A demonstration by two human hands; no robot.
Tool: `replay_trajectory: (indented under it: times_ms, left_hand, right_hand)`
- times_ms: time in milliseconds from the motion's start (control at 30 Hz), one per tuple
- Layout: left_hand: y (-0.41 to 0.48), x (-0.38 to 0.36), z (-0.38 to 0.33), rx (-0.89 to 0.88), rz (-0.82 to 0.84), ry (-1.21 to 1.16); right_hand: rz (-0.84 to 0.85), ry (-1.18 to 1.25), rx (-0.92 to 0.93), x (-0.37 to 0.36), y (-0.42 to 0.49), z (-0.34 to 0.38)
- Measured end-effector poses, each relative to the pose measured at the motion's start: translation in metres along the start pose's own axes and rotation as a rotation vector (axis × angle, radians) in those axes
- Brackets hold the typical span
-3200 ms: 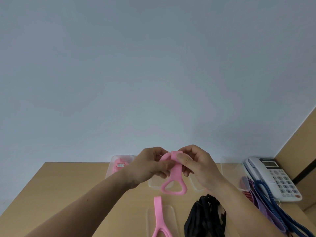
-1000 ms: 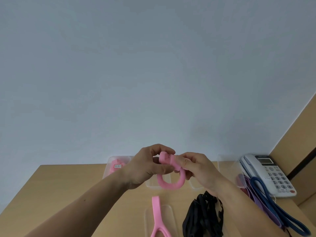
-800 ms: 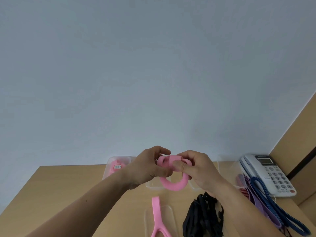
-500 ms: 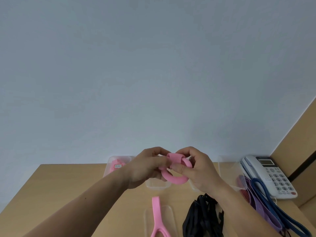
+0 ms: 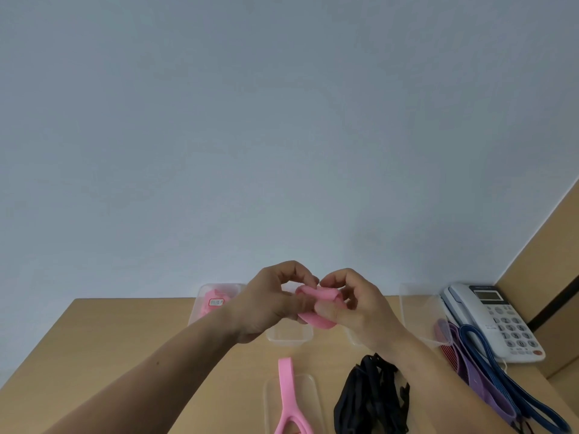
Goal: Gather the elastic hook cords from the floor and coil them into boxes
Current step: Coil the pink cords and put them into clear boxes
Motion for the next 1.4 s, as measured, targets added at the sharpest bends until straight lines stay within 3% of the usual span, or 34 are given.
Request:
replay_trajectory:
  times_ms: [133, 367, 500, 667, 867, 1233, 1400]
  left_hand:
    - [-0.001, -0.003, 0.003, -0.026, 0.026, 0.065]
    - [0.002, -0.003, 0.0, -0.107, -0.024, 0.06]
    - [0.001, 0.0, -0.002, -0.115, -0.029, -0.017]
    - [0.008, 0.012, 0.007, -0.016, -0.129, -0.073]
    - [0.006, 0.015, 0.006, -0.081, -0.206, -0.128]
    - [0.007, 0.013, 0.011, -0.167, -0.114, -0.058]
    - [0.01, 0.013, 0.012, -0.116, -0.083, 0.046]
  right_hand:
    - [0.019, 0.133, -0.084, 0.004, 0.005, 0.002]
    - [0.033, 0.092, -0.144, 0.003, 0.01, -0.003]
    - [-0.027, 0.201, -0.132, 0.005, 0.012, 0.003]
    - [-0.117, 0.167, -0.091, 0.009, 0.014, 0.001]
    - [-0.247, 0.213, -0.104, 0.01, 0.017, -0.002]
    - [-0.25, 0.245, -0.202, 0.006, 0.015, -0.009]
    - [-0.235, 0.207, -0.203, 0.005, 0.014, -0.01]
Point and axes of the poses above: each hand's wrist, its own y-axis towards the middle knuckle, its own x-axis out of the back of the hand, z = x × y, the point moved 7 cm from there along y, towards the middle knuckle, and after that the axes turned 9 degrees about -z, right-handed, at the moved point
